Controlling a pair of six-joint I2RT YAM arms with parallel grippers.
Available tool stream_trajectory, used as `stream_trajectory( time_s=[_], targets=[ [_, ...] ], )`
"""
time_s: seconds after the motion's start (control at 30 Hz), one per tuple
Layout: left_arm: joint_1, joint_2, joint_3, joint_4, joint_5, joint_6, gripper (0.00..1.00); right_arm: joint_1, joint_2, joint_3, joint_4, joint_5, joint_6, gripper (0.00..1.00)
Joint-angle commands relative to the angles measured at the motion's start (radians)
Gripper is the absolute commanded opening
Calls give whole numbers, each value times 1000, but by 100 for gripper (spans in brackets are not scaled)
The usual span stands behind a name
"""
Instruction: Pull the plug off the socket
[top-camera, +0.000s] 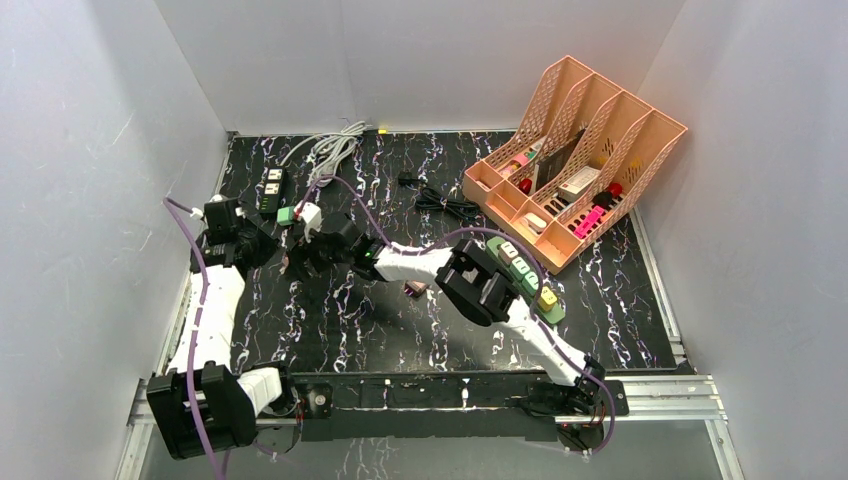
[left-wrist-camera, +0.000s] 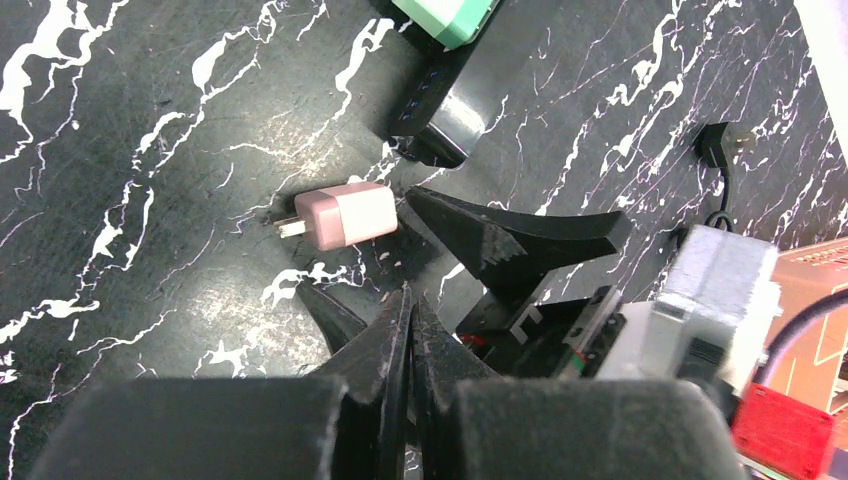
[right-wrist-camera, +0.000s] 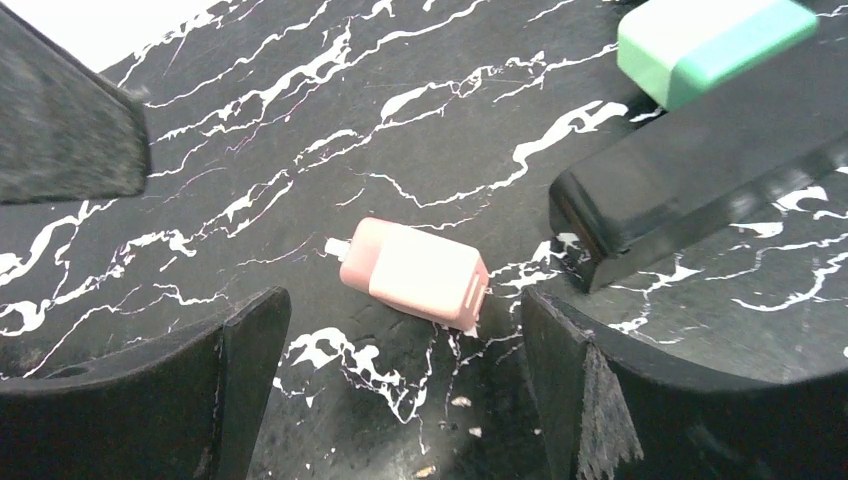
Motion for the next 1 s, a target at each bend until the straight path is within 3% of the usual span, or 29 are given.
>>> stream_trajectory(
  time_s=[0.0,0.13,0.23,0.3,0.43,0.53,0.8,0.97],
  targets=[
    [19,-34,31,-34,21,22,0,20,48,84,48,13,9,93],
    [26,-34,37,-38,25,31,0,32,97,147,34,39,9,90],
    [32,-34,35,-43,29,36,0,36,130,188,30,86,23,80],
    [36,-37,34,-45,27,41,0,36,144,203,28,110,33,70],
    [44,-41,34,-49,27,47,0,37,150,198,33,134,37,40],
    [49,-43,36,-50,28,50,0,36,117,146,47,120,17,25],
    [58,-35,28,-43,39,63,0,32,-160,-175,21,69,-167,22],
    [58,-13,21,-23,90,64,0,9,-312,-312,-217,5,-250,13]
  ],
)
